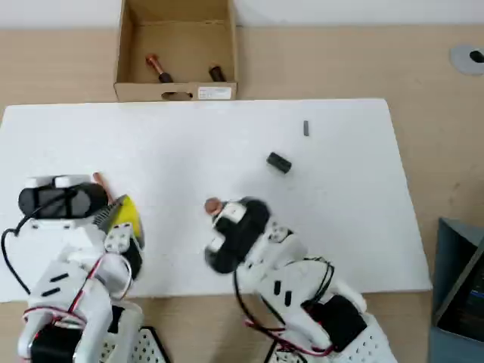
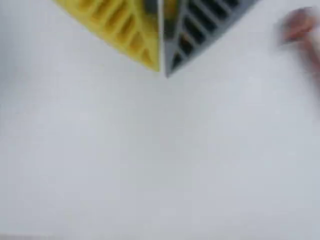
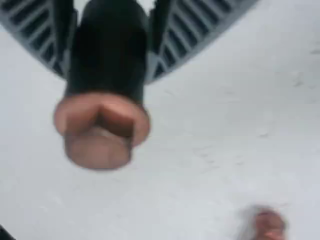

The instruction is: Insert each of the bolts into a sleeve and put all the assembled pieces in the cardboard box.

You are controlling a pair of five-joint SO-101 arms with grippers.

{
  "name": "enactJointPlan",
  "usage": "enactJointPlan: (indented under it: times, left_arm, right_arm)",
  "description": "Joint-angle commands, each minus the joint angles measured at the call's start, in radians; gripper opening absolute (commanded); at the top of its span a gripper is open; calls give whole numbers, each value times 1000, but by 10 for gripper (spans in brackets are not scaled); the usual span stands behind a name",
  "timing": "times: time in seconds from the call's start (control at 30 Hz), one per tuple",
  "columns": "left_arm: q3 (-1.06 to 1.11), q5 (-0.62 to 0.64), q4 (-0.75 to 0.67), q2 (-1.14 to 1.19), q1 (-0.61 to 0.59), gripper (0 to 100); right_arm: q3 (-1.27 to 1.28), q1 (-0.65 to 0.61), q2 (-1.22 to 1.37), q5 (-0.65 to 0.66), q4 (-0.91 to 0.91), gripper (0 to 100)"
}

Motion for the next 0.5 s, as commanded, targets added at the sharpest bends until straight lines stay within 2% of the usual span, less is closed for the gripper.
enactJointPlan:
  times: [0.0, 0.23, 0.47]
  left_arm:
    - [120, -94, -6, -4, -133, 1]
    - [288, -167, -6, -4, -285, 1]
    - [370, -186, -5, -4, -288, 1]
  right_arm:
    - [2, 101, -122, -51, -18, 9]
    - [-44, 243, 18, -147, -18, 9]
    - [-309, 259, 361, -201, -20, 9]
